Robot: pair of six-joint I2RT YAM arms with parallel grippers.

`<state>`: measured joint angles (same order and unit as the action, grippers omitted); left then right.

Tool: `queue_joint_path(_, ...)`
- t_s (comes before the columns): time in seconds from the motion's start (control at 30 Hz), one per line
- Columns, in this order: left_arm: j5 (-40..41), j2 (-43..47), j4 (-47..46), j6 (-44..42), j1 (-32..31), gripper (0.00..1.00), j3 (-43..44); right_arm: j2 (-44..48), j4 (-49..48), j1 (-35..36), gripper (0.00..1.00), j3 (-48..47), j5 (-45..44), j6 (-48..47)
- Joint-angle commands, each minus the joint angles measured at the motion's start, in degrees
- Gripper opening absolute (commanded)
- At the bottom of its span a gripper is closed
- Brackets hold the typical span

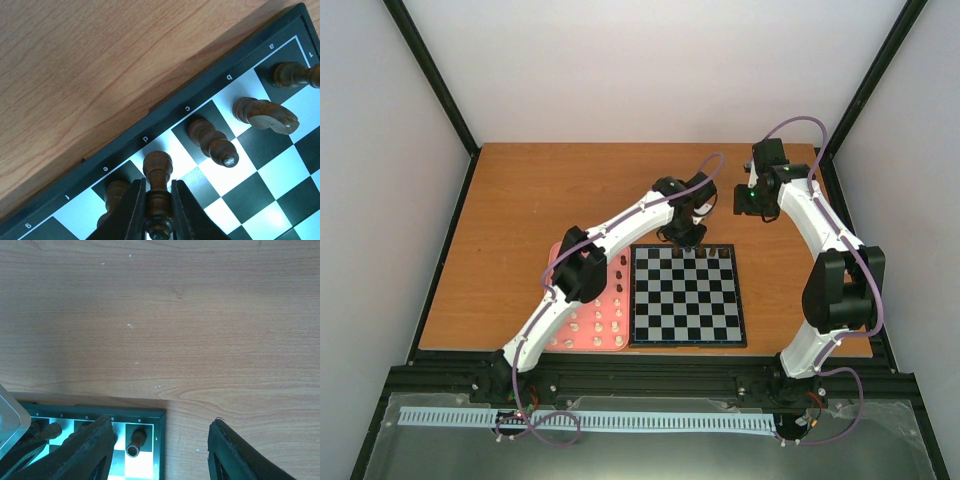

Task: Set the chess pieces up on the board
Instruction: Place the chess piece on the chessboard.

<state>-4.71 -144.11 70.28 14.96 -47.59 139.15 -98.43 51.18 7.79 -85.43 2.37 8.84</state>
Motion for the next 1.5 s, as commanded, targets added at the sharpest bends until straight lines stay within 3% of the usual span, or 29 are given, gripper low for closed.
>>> queue_joint_path(0.0, 0.7, -0.89, -0.06, -1.67, -0.57, 0.01, 1.61, -0.23, -0.46, -0.5, 0.51, -0.15, 0.13, -0.4)
queue_joint_path(0.23, -0.06, -1.03, -0.06, -1.95, -0.64, 0.02, 1.32, -0.21, -0.47, -0.5, 0.51, 0.02, 0.42, -0.32)
queue_joint_path(0.9, 0.06, -0.34, -0.23, -2.91, -0.66, 0.28, 1.03, -0.57, -0.38, -0.52, 0.51, -0.69, 0.7, -0.24)
queue_joint_path(1.47, -3.4, 1.49, -2.25, -3.01, -0.66, 0.34, 1.68, -0.76, -0.64, -0.5, 0.51, -1.73, 1.56, -0.23)
